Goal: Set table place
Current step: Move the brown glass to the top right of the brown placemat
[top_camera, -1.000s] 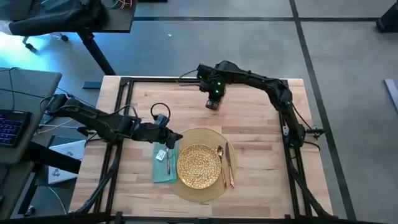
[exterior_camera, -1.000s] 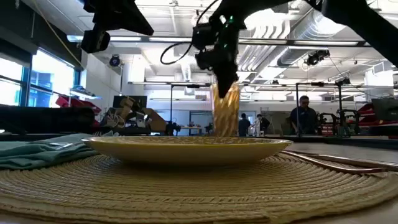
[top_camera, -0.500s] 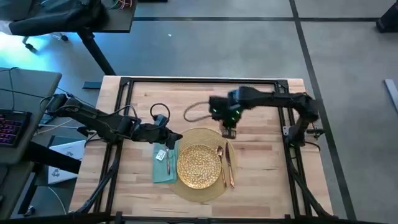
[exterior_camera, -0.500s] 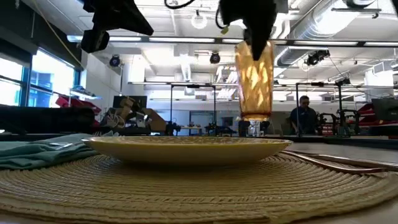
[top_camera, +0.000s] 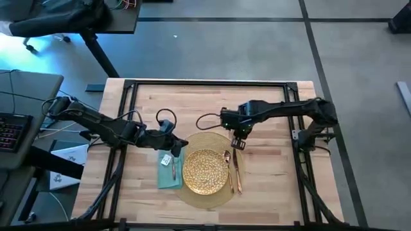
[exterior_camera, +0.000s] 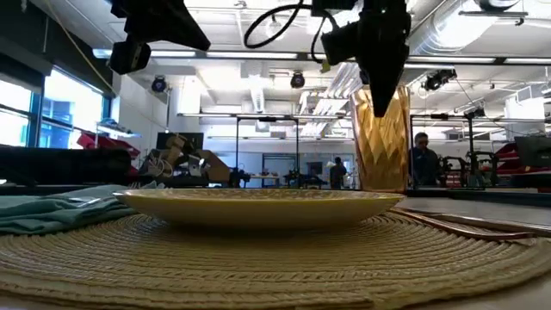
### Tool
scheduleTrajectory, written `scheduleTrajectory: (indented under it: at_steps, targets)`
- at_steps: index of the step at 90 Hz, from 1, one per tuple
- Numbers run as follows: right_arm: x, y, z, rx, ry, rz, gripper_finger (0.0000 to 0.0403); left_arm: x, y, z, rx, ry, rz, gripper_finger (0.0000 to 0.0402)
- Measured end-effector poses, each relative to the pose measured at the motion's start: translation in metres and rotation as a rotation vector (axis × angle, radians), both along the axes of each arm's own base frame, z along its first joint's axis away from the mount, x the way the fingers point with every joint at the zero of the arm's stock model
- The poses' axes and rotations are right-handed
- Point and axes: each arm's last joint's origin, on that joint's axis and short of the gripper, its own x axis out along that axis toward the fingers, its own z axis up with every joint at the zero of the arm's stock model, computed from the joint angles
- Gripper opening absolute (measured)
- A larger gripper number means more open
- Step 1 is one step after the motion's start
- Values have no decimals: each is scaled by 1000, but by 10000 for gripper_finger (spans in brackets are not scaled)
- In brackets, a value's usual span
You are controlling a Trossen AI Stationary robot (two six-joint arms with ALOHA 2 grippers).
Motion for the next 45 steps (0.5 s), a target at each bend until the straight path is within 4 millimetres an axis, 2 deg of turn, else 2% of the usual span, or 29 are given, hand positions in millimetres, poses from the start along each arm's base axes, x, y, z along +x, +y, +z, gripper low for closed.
scheduleTrajectory:
  at_steps: [45]
  targets:
    - [5,0,0,5,-48,-7,0,0,0,0,-2,-2,-4,0]
